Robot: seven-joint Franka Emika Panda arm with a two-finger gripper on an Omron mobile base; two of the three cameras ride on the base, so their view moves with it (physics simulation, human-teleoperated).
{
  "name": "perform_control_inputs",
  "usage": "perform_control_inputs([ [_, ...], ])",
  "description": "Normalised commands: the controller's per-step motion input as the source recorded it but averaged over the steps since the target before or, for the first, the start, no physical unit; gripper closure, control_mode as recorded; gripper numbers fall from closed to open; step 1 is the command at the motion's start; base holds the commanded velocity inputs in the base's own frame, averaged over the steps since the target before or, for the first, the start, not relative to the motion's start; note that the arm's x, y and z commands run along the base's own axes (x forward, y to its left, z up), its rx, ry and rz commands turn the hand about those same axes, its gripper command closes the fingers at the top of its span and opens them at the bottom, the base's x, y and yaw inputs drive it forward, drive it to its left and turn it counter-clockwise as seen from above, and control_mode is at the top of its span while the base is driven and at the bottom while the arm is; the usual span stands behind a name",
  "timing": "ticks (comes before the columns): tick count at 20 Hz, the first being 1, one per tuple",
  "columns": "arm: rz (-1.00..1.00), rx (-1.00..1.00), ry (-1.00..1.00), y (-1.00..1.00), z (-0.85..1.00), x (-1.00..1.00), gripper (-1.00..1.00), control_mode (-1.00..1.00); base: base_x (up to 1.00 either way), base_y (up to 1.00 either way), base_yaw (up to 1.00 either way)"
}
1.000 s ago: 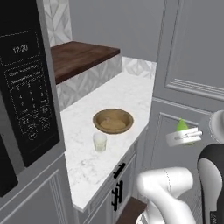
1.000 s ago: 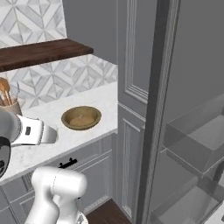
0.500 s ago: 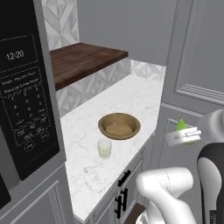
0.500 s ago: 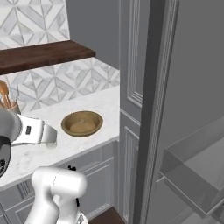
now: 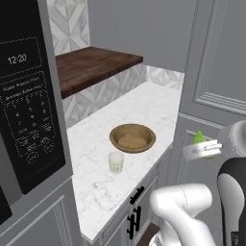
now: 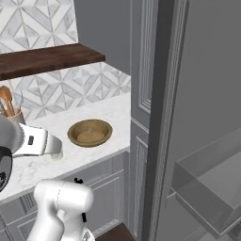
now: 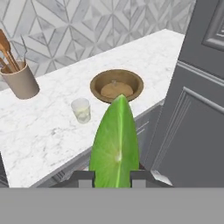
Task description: Grab a lemon wedge from the fridge and one ice cube from the ice bowl, and put them in the glass of lemonade.
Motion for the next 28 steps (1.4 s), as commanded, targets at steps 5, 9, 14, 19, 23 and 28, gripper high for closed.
perform_control_inputs([
  [5, 0.0, -0.1, 0.17, 0.41, 0.01, 0.61, 1.0, -1.0, 0.06, 0.03, 0.0],
  [9, 0.02, -0.07, 0.27, 0.41, -0.09, 0.7, 1.0, -1.0, 0.0, 0.0, 0.0],
  [14, 0.01, 0.0, 0.12, 0.35, -0.48, 0.59, 1.0, -1.0, 0.0, 0.0, 0.0],
  [19, 0.08, 0.01, 0.05, 0.24, -0.35, 0.51, 1.0, -1.0, 0.0, 0.0, 0.0],
  [23, 0.19, 0.08, 0.0, 0.07, -0.28, 0.28, 1.0, -1.0, 0.0, 0.0, 0.0],
  [28, 0.24, 0.14, 0.0, -0.19, -0.21, 0.35, 1.0, -1.0, 0.0, 0.0, 0.0],
])
